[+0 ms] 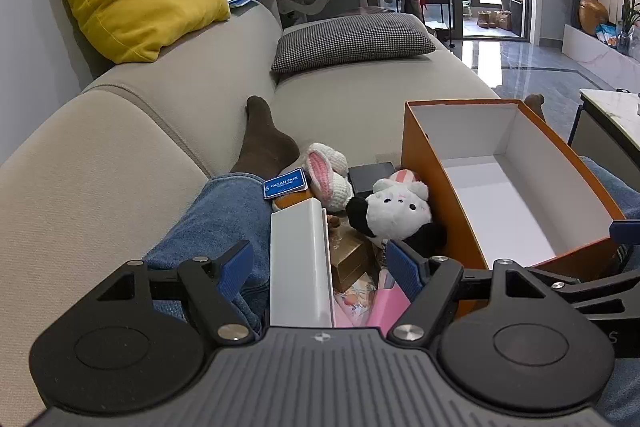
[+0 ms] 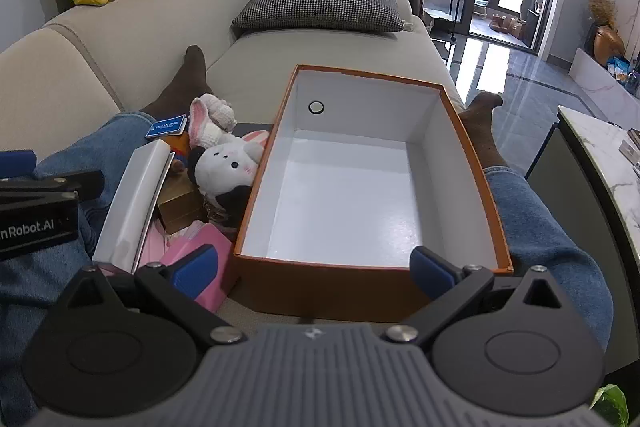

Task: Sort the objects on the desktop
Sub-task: 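Reach into the pile and grasp the white cylindrical box with the left tool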

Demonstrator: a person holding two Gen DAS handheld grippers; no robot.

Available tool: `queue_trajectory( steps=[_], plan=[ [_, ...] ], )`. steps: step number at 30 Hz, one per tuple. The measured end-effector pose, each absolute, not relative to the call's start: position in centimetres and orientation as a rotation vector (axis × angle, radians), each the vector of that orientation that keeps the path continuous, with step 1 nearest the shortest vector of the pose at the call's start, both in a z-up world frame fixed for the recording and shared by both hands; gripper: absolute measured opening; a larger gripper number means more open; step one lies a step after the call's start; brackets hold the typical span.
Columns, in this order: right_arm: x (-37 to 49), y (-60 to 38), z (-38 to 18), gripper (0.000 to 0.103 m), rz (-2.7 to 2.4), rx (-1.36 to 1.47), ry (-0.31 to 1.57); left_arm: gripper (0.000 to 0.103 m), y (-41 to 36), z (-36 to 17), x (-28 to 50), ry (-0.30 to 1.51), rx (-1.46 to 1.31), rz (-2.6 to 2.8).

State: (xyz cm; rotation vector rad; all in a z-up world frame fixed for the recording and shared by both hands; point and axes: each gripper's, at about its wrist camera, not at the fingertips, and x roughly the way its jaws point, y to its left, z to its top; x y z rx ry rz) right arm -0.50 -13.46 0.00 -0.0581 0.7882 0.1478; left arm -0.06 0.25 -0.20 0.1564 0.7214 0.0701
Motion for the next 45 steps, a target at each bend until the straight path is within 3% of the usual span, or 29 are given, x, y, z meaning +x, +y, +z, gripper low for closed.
queue_trajectory(
  steps=[23,26,28,36,45],
  plan=[
    [-0.4,-12.5,-0.1,0.102,0.212,-0.063,0.766,0.086,3.1,-0.2,1.0,0.767,0.103,0.071],
    [-0.1,-12.1,0.0,0.097,0.242,-0.074,0.755,0.079,4.3,-0.5,1.8,0.808,0.080,0.058],
    [0.5,-11.8,0.0,0.086,0.267,-0.081,0.755,0.076,5.1,-0.6,2.5,0.835,0.062,0.041],
    [4.0,-8.7,-0.1,0.064,0.385,-0.171,0.784,0.074,6.1,-2.1,6.1,0.925,0.065,0.016],
    [9.1,-6.0,-1.6,0.057,0.470,-0.291,0.824,0.074,5.2,-6.7,10.8,1.066,0.085,-0.007]
  ],
)
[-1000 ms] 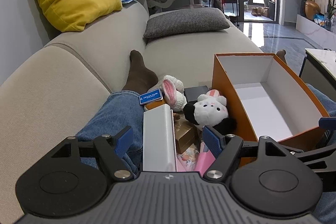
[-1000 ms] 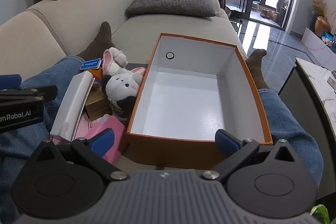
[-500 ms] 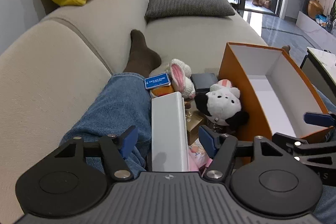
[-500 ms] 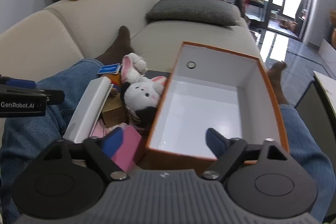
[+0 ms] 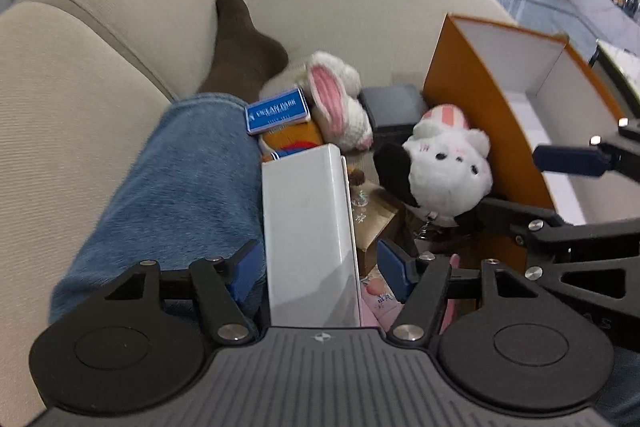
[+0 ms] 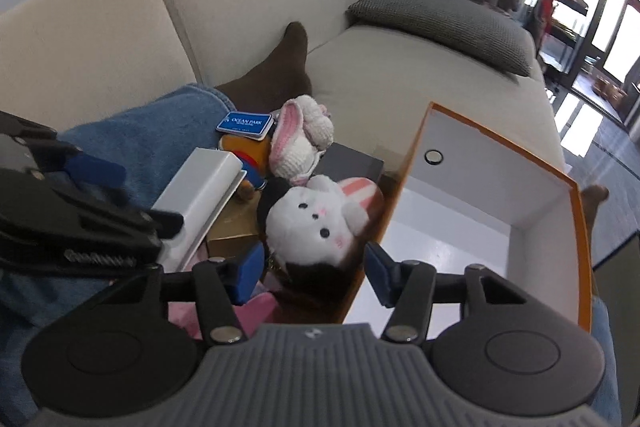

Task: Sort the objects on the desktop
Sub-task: 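Reach into the pile and grasp the white cylindrical box with the left tool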

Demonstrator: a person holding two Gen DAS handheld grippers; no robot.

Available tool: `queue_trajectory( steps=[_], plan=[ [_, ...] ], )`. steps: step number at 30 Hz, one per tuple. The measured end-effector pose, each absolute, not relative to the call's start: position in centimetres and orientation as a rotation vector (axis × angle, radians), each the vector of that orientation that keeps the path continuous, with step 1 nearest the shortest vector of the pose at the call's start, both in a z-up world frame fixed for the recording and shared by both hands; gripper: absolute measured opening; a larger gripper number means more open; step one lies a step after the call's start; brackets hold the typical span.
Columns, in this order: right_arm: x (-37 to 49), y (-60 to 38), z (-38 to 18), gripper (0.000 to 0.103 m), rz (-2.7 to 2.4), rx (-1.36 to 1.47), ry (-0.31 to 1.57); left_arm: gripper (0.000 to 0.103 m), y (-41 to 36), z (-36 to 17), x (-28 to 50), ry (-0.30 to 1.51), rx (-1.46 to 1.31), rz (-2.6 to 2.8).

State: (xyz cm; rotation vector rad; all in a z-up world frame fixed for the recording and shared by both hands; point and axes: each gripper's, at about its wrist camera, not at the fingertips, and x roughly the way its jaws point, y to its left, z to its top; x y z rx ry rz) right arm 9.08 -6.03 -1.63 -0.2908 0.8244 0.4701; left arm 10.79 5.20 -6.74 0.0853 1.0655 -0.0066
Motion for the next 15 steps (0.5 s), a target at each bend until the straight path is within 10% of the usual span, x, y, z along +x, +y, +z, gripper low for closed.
queue_trajectory(
  steps=[15],
  plan=[
    [12.6,-4.6,-3.7,0.053,0.552,-0.383,0.849,0.080,3.8,-11.2,13.4,1.171,0.208,0.004]
  ],
)
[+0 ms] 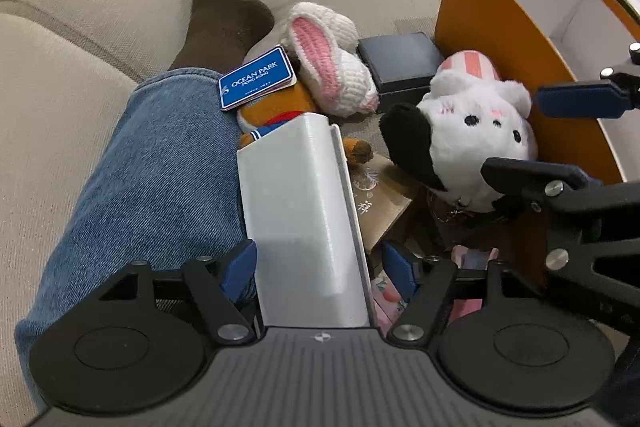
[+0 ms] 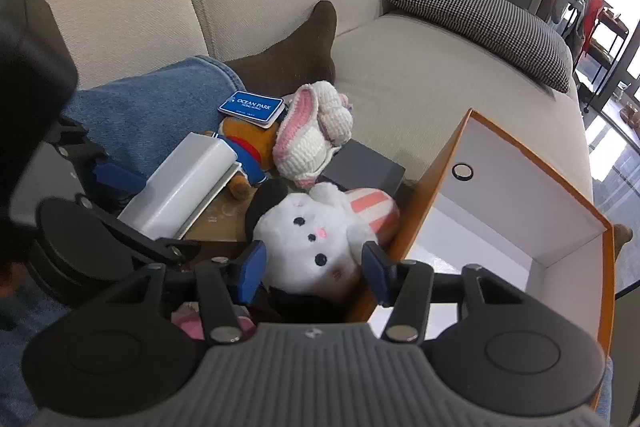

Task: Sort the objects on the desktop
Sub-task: 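Reach into the pile and grasp the white cylindrical box with the left tool, then grasp the small black box with the right tool while the left tool holds the white box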

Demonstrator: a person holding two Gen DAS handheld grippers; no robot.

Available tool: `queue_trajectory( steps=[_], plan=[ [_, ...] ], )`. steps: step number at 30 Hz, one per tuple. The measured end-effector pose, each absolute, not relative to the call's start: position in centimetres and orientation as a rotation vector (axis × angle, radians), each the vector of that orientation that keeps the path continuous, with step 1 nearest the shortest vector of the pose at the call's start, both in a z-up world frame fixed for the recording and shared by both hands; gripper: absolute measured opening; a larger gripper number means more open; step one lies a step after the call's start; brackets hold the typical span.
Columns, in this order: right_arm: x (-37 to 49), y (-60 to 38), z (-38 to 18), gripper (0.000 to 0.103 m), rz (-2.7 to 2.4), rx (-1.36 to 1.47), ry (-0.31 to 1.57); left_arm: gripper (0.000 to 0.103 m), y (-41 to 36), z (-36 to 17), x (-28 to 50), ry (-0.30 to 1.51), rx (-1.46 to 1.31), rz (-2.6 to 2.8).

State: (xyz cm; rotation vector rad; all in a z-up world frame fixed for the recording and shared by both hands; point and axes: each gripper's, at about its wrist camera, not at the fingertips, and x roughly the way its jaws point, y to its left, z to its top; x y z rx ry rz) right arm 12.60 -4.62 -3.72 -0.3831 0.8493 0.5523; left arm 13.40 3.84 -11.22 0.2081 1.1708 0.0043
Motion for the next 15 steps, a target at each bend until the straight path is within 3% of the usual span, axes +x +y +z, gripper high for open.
queue_trajectory(
  steps=[9,15],
  plan=[
    [11.8,-4.7,-3.3,0.053,0.563,-0.374,0.845,0.040,6.5,-8.5,11.6,1.170,0.109,-0.036],
    [11.2,-4.3,-3.2,0.053,0.587,-0.353,0.855,0.037,8.1,-7.9,11.3,1.166,0.063,-0.020]
  ],
)
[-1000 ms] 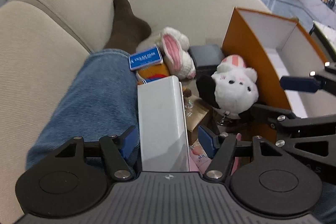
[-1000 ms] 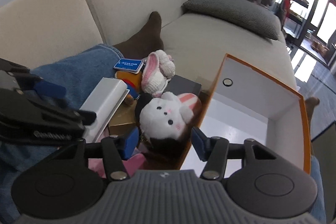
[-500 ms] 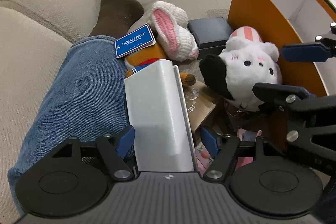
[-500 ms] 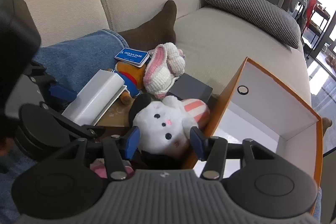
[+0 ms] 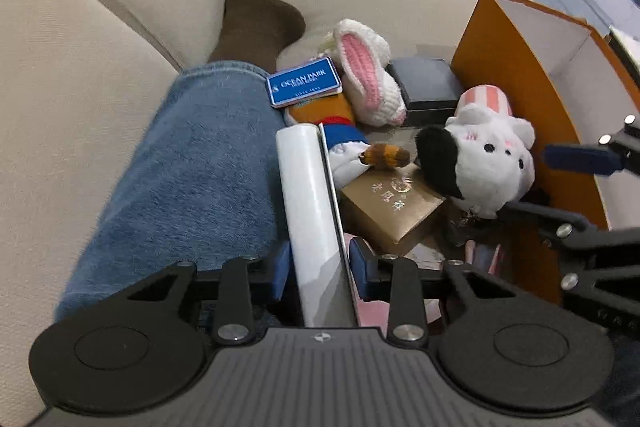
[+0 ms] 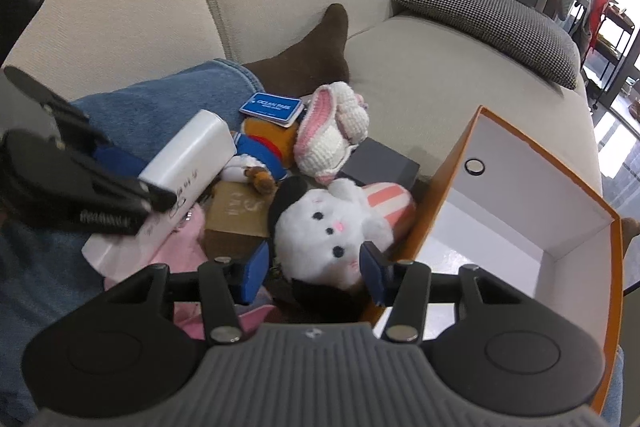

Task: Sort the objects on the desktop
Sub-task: 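Grasp the small black box with the right tool while the left tool holds the white box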

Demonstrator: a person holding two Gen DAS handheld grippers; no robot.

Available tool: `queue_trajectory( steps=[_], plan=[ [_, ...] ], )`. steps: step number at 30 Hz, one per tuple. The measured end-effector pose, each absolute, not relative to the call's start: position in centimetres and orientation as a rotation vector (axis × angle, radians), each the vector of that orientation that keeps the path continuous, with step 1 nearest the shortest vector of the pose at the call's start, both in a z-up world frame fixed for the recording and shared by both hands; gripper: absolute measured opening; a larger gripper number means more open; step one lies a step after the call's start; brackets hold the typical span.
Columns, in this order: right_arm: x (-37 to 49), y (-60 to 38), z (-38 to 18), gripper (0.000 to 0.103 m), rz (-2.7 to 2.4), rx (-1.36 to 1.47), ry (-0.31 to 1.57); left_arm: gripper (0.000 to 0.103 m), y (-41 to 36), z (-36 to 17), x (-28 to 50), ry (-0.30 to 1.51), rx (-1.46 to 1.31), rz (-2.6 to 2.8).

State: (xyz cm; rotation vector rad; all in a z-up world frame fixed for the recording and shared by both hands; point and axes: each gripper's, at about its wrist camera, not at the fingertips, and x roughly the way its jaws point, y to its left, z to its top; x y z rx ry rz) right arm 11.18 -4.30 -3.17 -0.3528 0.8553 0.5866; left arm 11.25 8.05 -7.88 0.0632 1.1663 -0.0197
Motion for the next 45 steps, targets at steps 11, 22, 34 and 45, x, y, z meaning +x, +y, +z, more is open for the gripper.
queue_trajectory(
  steps=[11,22,34,45],
  plan=[
    [12.6,-3.7,-2.3,0.052,0.652,-0.377,0.867,0.035,9.9,-6.8,12.6,1.094,-0.009,-0.044],
    [22.4,0.1,-3.1,0.057,0.766,-0.660,0.950,0.035,10.0,-4.9,17.5,1.028,-0.019,-0.078],
    [27.2,4.1,-9.7,0.070,0.835,-0.977,1.127,0.035,11.1,-7.1,20.4,1.051,-0.056,-0.106],
    [27.1,5.6,-11.7,0.067,0.764,-1.096,1.130,0.033,12.1,-6.9,20.3,1.042,-0.088,-0.113]
  ],
)
